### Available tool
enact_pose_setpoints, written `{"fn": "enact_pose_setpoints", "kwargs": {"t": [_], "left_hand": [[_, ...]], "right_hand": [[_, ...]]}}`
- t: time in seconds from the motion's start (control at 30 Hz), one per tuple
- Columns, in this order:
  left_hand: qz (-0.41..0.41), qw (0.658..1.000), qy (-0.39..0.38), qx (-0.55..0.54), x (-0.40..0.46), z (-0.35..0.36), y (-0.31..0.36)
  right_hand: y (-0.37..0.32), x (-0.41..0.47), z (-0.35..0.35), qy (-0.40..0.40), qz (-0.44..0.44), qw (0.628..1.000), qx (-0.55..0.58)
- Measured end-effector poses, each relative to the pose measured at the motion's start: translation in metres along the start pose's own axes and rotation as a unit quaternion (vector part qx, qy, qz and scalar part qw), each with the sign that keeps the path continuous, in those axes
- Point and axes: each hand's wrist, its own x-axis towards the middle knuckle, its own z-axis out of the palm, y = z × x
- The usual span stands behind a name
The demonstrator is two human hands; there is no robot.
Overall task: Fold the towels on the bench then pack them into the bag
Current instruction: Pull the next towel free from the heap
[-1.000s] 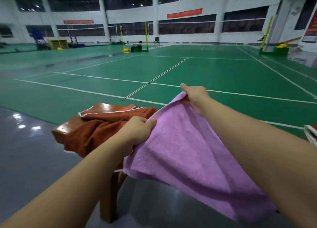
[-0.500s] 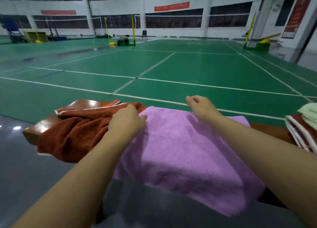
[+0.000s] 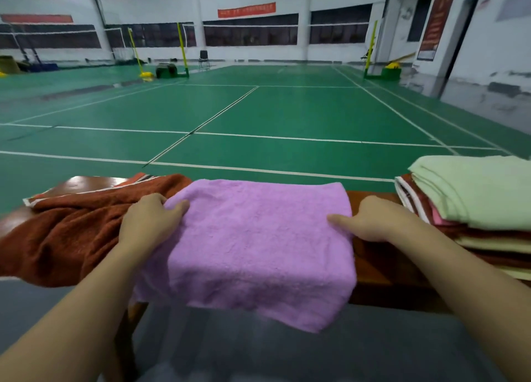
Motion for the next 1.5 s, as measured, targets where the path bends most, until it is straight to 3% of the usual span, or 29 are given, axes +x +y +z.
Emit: {"fn": "enact_pose_setpoints", "kwargs": {"t": [0.2,0.3,0.4,0.47,0.57,0.67,0.8,0.93,1.0,1.23,1.33,1.5], "left_hand": [[0.002,0.999,-0.017,0.041,-0.001,-0.009,0.0],[0.013,1.0,0.005,-0.017,-0.004,-0.007,-0.002],[0.019,0.993,0.032,-0.108,-0.006,-0.009,-0.004],[0.015,0.983,0.046,-0.179,-0.008,-0.011,0.0],[0.023,0.971,0.067,-0.229,-0.011,-0.01,0.009],[0.028,0.961,0.062,-0.267,-0.011,-0.008,0.021],[-0.028,0.916,0.028,-0.4,-0.012,-0.003,0.042],[0.03,0.928,0.091,-0.361,-0.013,-0.006,0.051],[0.056,0.926,0.139,-0.348,-0.01,-0.012,0.053],[0.086,0.856,0.16,-0.484,-0.025,-0.034,0.084],[0.117,0.851,0.189,-0.475,-0.027,-0.042,0.095],[0.137,0.866,0.176,-0.448,-0.024,-0.039,0.096]], "right_hand": [[-0.009,-0.025,-0.011,-0.064,-0.047,0.996,0.041],[-0.005,-0.028,-0.006,-0.066,-0.053,0.986,0.142],[0.003,-0.029,-0.001,-0.015,-0.05,0.961,0.271],[0.01,-0.028,0.002,0.019,-0.042,0.922,0.384],[0.018,-0.023,0.006,-0.017,-0.018,0.826,0.563],[0.025,-0.014,0.01,0.011,0.005,0.757,0.654],[0.029,-0.01,0.01,0.099,-0.031,0.736,0.669],[0.028,-0.015,0.004,0.199,-0.092,0.739,0.638],[0.028,-0.02,-0.005,0.246,-0.103,0.72,0.64],[0.033,-0.034,-0.031,0.383,-0.139,0.663,0.628],[0.032,-0.037,-0.038,0.43,-0.164,0.644,0.611],[0.033,-0.037,-0.035,0.46,-0.182,0.65,0.576]]}}
